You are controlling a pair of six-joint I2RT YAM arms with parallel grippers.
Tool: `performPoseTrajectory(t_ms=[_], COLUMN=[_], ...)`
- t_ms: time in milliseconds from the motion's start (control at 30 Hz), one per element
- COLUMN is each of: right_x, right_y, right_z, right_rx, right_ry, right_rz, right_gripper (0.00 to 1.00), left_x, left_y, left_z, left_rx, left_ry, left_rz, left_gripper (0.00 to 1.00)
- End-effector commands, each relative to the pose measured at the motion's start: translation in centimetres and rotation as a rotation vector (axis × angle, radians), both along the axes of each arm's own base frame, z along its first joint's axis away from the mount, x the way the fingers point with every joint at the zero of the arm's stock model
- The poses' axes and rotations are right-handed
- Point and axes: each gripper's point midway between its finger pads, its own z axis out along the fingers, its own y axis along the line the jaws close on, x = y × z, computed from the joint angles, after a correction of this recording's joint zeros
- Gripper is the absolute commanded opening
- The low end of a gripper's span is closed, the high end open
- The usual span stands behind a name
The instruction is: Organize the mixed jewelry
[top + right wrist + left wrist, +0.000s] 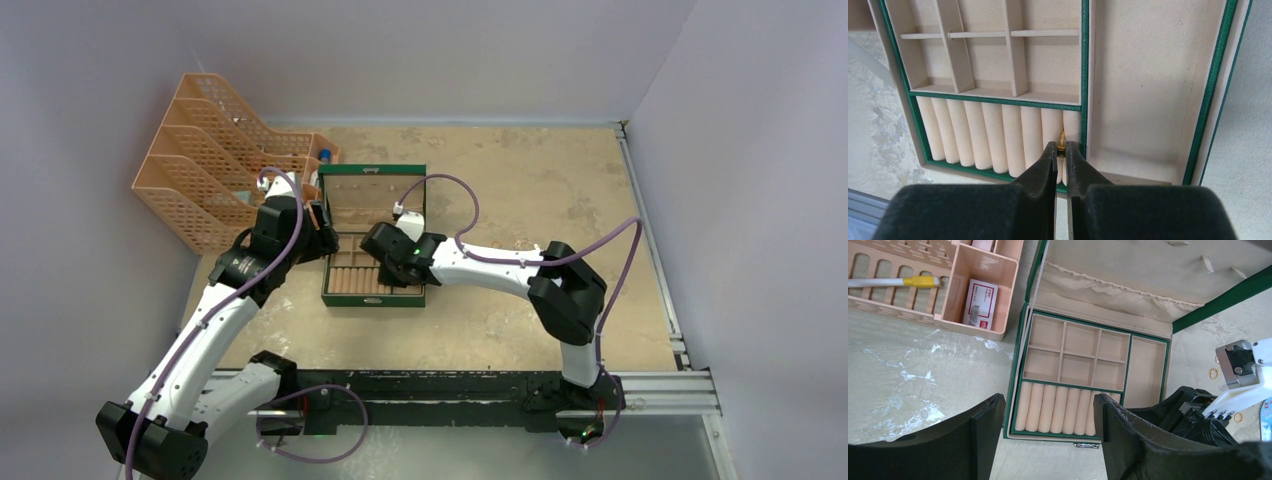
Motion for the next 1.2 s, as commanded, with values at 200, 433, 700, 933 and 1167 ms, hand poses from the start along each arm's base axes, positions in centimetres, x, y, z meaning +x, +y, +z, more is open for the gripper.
performPoseTrajectory(t_ms=[200,433,700,933,1167], right_x=[0.3,0.2,1.0,1.0,0.8], right_y=[0.0,-0.3,0.0,0.1,0.1], right_z=[-0.6,-0.6,2.4,2.3,2.1], right_rx=[-0.029,-0.027,0.008,0.006,0.013], right_ry=[-0.003,-0.005,-0.054,-0.052,-0.045], right_rz=[-0.009,-0.017,-0.029,-0.022,-0.014], right_gripper=[0.01,0.11,0.25,0.19,0.09], left_x=[0.3,0.3,0.4,0.4,0.4], left_y=[0.0,0.0,0.1,0.1,0.0], left_z=[0.4,0.4,0.4,0.4,0.4], left_rx=[0.006,0.006,0.011,0.010,0.010], left_ry=[-0.028,-0.030,-0.029,-0.030,-0.029], left_rz=[-0.010,-0.007,-0.006,-0.006,-0.008], left_gripper=[0.66,0.65,0.66,0.65,0.66])
